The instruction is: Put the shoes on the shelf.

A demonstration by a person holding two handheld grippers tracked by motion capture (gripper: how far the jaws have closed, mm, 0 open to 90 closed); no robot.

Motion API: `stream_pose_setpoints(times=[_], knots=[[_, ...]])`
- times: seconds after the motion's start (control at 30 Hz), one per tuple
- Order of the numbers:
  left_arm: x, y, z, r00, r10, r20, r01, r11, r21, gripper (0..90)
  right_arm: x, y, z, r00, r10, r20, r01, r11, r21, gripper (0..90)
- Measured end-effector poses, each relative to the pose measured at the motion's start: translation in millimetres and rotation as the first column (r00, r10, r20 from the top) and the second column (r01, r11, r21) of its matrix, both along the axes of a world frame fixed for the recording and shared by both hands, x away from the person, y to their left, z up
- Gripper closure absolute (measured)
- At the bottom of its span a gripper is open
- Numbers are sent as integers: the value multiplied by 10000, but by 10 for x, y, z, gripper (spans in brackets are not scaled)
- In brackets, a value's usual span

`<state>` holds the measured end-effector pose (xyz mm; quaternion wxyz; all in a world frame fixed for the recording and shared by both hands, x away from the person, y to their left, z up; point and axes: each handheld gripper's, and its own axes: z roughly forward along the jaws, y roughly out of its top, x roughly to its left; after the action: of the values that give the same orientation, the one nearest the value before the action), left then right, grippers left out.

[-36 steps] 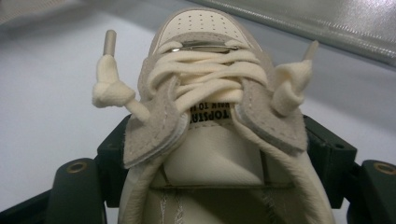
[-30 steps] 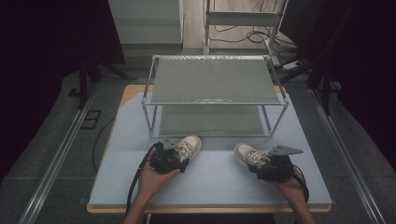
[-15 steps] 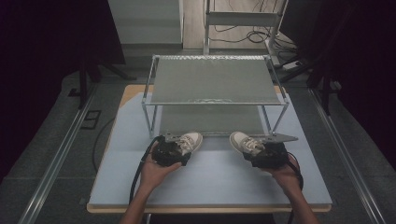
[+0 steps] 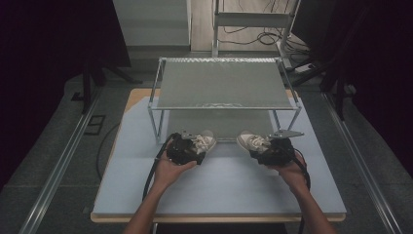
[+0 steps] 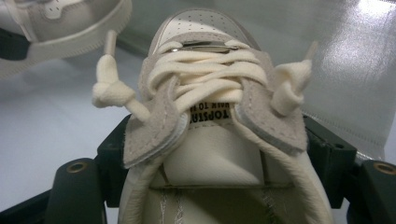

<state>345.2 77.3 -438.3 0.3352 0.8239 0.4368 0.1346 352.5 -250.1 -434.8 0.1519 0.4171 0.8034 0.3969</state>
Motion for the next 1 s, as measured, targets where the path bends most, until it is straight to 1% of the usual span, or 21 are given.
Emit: stream_pose_setpoints(times=[0.17, 0.47, 0.63, 0.77, 1.0], knots=[[60, -50, -24, 9999, -37, -131, 36, 10000, -89, 290, 53, 36, 4, 10000, -71, 38, 71, 10000, -23, 269], [189, -111, -99, 9994, 268, -220, -269, 9996, -21, 290, 154, 118, -17, 9996, -267, 7, 267, 9996, -56, 269], [261, -133, -145, 9986, 459, -255, -462, 9989, -127, 290, 214, 165, -54, 9994, -324, -86, 323, 9994, -85, 269], [316, -144, -175, 9983, 503, -287, -507, 9986, -155, 290, 257, 203, -86, 9993, -352, -149, 350, 9993, -118, 270], [413, -201, -167, 9979, 592, -269, -594, 9982, -91, 289, 321, 241, -121, 9986, -471, -232, 469, 9988, -111, 269]])
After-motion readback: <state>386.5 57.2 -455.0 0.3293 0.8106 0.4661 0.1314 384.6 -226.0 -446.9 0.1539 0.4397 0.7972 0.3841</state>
